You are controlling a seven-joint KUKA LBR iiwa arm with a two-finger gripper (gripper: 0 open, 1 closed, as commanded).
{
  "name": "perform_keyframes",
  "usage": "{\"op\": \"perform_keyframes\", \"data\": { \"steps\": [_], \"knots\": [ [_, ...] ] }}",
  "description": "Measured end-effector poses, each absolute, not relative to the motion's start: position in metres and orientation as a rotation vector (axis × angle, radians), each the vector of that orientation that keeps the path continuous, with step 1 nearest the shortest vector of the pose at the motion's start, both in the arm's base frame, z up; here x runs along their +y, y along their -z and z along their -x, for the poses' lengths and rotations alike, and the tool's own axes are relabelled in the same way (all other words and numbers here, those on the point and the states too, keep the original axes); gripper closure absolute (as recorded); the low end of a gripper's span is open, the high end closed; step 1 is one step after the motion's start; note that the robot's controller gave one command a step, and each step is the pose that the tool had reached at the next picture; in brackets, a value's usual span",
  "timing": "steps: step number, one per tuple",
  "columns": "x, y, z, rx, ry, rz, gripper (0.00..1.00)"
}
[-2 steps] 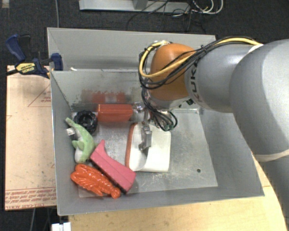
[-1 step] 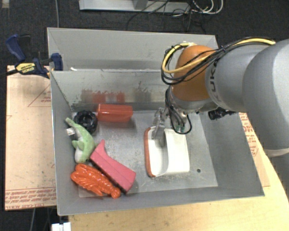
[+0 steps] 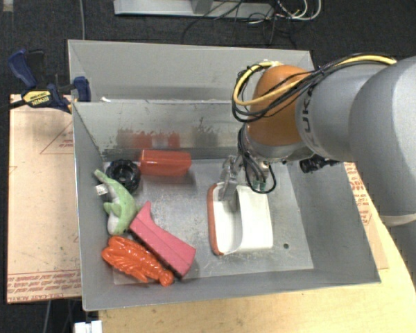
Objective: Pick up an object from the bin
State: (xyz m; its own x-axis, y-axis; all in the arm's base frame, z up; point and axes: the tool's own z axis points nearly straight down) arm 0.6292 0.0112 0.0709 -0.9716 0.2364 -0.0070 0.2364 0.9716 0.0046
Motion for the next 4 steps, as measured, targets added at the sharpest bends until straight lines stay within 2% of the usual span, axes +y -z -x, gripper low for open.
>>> {"op": "perform_keyframes", "data": {
  "steps": [1, 4],
  "knots": [
    [0.011, -0.074, -0.628, 3.115, -0.005, -0.373, 1.00],
    [0.012, -0.135, -0.627, 3.117, -0.006, -0.372, 1.00]
  ]
}}
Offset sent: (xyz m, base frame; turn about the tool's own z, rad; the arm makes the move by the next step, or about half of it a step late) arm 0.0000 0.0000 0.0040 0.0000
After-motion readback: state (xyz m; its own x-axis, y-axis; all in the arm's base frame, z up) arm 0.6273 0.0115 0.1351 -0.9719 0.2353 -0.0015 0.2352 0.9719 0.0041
